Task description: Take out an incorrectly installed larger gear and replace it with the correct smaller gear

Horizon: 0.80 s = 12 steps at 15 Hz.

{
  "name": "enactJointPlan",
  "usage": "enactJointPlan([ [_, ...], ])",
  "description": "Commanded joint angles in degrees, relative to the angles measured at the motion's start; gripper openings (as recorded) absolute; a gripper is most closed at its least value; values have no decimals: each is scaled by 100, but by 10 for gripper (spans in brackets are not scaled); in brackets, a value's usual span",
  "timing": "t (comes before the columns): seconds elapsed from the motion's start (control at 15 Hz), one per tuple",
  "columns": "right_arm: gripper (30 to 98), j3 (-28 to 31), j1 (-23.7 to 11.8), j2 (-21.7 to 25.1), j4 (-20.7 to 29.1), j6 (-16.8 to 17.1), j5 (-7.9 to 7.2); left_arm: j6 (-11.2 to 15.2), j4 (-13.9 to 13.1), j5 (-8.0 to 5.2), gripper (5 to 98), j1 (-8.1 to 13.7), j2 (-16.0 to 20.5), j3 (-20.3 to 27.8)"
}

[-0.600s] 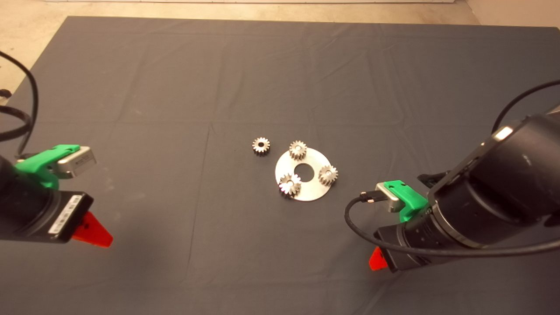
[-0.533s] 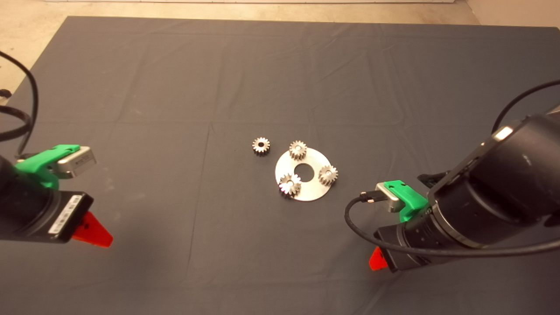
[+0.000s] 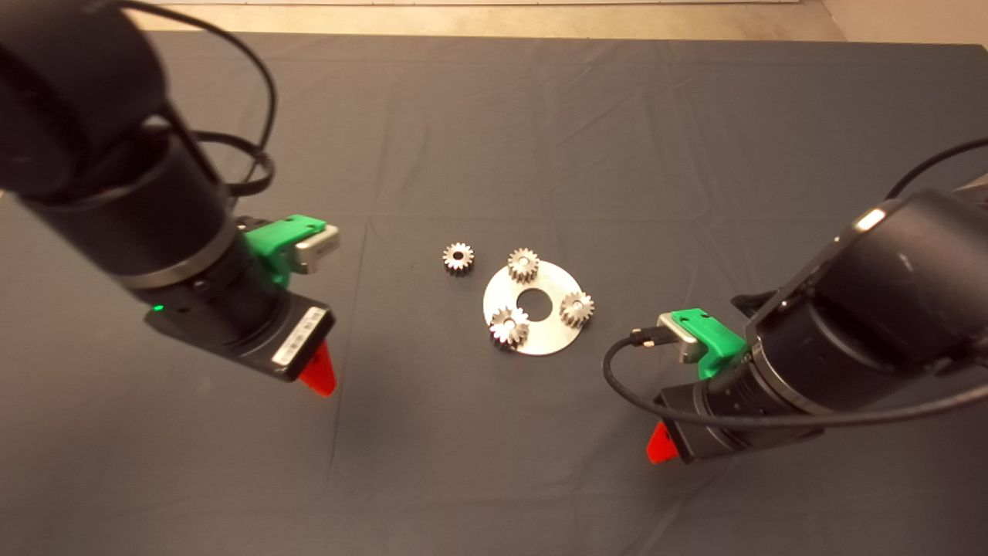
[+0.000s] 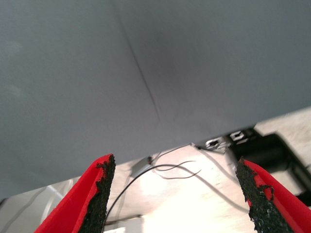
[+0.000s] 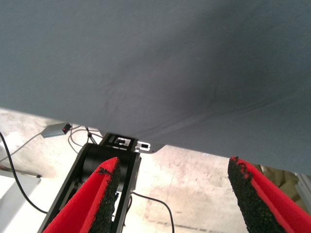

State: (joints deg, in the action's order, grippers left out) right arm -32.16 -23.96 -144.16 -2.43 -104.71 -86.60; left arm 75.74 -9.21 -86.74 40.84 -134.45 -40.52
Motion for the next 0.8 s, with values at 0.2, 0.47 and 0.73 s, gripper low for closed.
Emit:
enactJointPlan([
  [0.2,591,287,49,2143,-182,1016,-41,237,613,-549,635,-691,-795,-648],
  [0.47,591,249,23,3780,-188,2322,-97,266,815,-555,635,-691,-1266,-1155],
  [0.73,591,-237,-23,4532,-197,3476,-102,434,985,-555,635,-691,-1977,-1694],
])
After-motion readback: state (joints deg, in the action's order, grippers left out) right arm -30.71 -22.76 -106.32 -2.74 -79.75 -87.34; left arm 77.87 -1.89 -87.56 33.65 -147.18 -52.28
